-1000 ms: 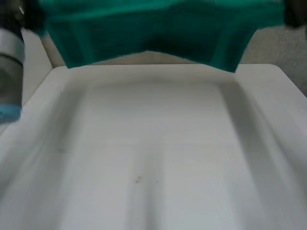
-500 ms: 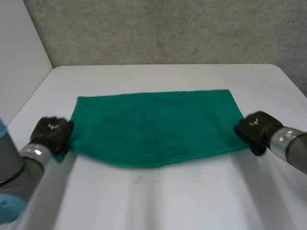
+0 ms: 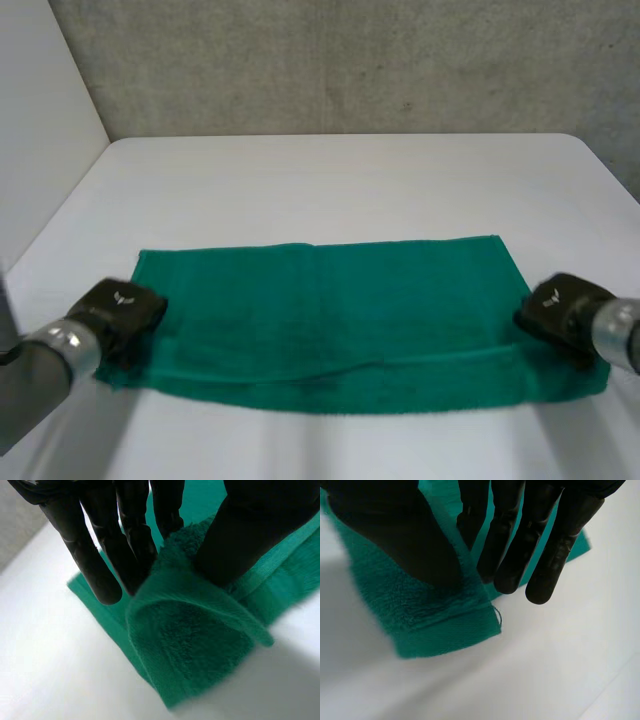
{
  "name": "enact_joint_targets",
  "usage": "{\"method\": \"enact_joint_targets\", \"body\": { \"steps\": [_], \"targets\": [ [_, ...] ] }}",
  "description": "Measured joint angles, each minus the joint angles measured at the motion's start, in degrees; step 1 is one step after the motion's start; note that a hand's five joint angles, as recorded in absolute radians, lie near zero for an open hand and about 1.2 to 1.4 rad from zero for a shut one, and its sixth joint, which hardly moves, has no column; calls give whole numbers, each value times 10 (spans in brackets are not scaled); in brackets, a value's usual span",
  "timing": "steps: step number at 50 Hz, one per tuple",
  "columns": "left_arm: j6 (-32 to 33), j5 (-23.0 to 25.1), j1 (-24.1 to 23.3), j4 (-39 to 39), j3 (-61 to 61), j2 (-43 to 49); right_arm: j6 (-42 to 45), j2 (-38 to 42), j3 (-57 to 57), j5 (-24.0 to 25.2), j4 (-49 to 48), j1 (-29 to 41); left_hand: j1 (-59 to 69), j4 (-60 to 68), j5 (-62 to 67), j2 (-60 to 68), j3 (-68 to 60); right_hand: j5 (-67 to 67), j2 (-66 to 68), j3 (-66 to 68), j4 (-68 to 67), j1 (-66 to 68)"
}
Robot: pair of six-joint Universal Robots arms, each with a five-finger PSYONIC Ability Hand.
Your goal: Fold the towel.
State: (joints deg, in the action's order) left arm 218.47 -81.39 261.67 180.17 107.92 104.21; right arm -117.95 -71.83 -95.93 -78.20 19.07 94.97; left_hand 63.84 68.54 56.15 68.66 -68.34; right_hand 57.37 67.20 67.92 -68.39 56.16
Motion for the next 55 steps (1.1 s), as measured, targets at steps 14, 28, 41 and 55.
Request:
{"method": "enact_joint_targets", "body": {
  "steps": [14,28,41,55],
  "targets": [
    [-54,-116,-73,68,-393,101,-145,88,423,-76,-124,78,0,0,0,0,0,0,0,0,0,0],
    [-184,-123,-67,212,-454,24,-281,-36,382,-38,-296,74,0,0,0,0,0,0,0,0,0,0],
    [-187,-119,-62,227,-263,103,-261,31,203,-22,-268,79,0,0,0,0,0,0,0,0,0,0],
    [-166,-120,-62,226,-89,135,-151,96,119,-35,-77,58,0,0,0,0,0,0,0,0,0,0]
  ]
}}
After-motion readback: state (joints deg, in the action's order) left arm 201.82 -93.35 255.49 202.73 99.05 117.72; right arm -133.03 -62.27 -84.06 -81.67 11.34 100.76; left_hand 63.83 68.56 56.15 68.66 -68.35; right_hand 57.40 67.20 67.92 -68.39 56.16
